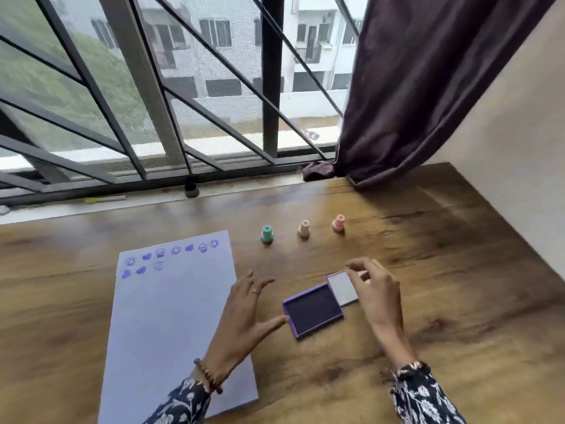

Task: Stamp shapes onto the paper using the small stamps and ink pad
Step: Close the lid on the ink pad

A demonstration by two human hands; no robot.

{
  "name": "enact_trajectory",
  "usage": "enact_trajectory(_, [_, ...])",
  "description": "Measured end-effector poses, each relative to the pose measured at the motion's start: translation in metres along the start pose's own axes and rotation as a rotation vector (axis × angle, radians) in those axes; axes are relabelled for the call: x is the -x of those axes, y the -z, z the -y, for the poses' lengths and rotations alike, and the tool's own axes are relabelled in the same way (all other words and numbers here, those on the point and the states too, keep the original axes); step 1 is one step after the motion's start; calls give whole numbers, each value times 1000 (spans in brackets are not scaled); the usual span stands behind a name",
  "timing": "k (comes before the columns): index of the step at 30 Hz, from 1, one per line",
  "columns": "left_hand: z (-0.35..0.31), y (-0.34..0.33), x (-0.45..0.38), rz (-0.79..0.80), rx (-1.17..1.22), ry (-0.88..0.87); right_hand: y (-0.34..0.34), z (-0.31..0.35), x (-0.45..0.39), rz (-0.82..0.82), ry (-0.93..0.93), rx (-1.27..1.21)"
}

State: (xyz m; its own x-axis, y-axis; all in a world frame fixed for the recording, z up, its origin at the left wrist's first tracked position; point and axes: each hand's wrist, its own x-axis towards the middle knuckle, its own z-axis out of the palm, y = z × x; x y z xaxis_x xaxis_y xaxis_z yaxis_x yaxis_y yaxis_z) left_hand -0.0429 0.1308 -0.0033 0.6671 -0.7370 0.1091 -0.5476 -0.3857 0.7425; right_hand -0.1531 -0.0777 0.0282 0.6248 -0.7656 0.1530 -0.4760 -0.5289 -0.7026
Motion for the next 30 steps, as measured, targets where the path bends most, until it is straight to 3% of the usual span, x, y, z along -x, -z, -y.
enact_trajectory(4, [8,-5,-2,21,-91,39,4,-26,-7,-89,-188,35])
enact_trajectory(8, [10,-12,-7,21,-151,69,-4,-31,-14,67,-311,98])
enact_trajectory(11, [10,-15,-7,-5,-166,65,-3,-25,-14,44,-304,74])
enact_trajectory(13, [12,-17,-6,-15,-182,59,3,-14,-9,-56,-248,-24])
enact_trajectory(16, [12,-18,-5,-18,-190,66,11,12,11,-177,47,-16])
enact_trajectory(18, [13,-19,-4,-10,-191,66,7,26,33,-137,231,82])
enact_trajectory(22, [12,-18,-4,14,-155,87,-15,33,74,48,410,279])
enact_trajectory(27, [13,-12,-4,36,-79,91,-28,30,84,187,369,238])
enact_trajectory(30, [13,-11,-4,30,-65,103,-28,28,72,150,167,152])
